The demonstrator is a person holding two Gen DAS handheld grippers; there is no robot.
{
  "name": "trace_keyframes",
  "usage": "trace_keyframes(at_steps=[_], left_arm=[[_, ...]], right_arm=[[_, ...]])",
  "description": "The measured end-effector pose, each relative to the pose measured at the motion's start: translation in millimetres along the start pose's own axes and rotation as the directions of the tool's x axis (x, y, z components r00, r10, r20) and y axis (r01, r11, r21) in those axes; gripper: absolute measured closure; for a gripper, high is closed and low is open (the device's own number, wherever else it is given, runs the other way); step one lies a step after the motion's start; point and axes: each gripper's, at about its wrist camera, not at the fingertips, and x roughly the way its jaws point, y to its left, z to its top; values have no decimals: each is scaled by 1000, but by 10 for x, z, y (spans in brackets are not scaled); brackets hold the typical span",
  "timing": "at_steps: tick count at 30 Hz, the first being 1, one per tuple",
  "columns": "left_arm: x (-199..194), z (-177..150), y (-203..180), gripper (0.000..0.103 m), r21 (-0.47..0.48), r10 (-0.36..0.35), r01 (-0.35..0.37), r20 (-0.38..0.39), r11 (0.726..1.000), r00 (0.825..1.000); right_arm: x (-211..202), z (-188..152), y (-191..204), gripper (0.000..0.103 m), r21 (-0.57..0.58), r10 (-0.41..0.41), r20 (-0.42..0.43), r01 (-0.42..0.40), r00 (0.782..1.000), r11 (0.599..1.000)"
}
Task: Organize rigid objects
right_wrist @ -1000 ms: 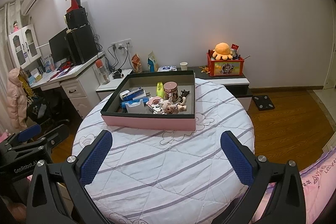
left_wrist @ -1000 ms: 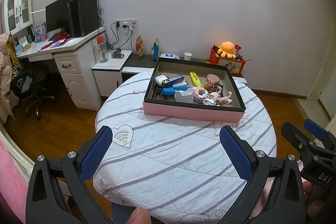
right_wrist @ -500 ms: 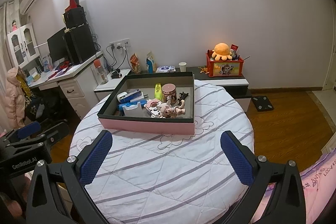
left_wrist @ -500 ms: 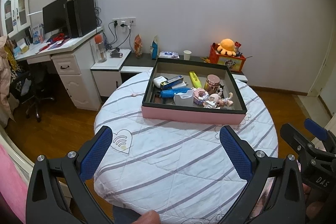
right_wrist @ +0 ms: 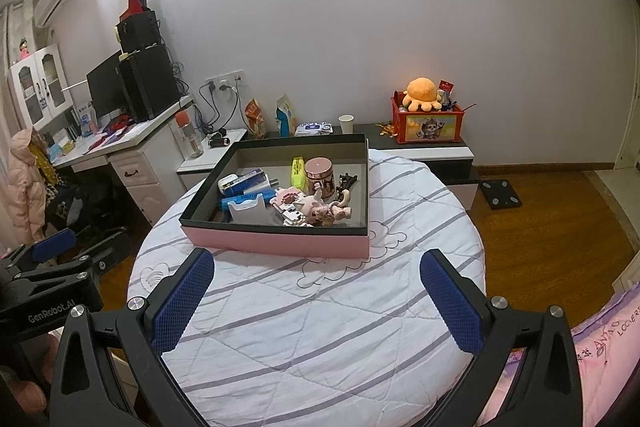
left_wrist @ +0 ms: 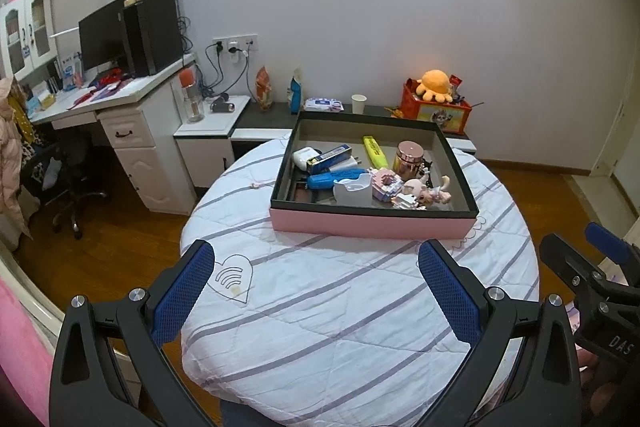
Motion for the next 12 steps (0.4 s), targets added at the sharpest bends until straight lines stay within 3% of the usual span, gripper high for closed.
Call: trace_keyframes(at_steps=[12], left_arm=[[72,3,17,0,-11,-28,28,-15,1000,999]], right_arm=[[36,6,-4,0,2,-2,-8,2,1000,1000]])
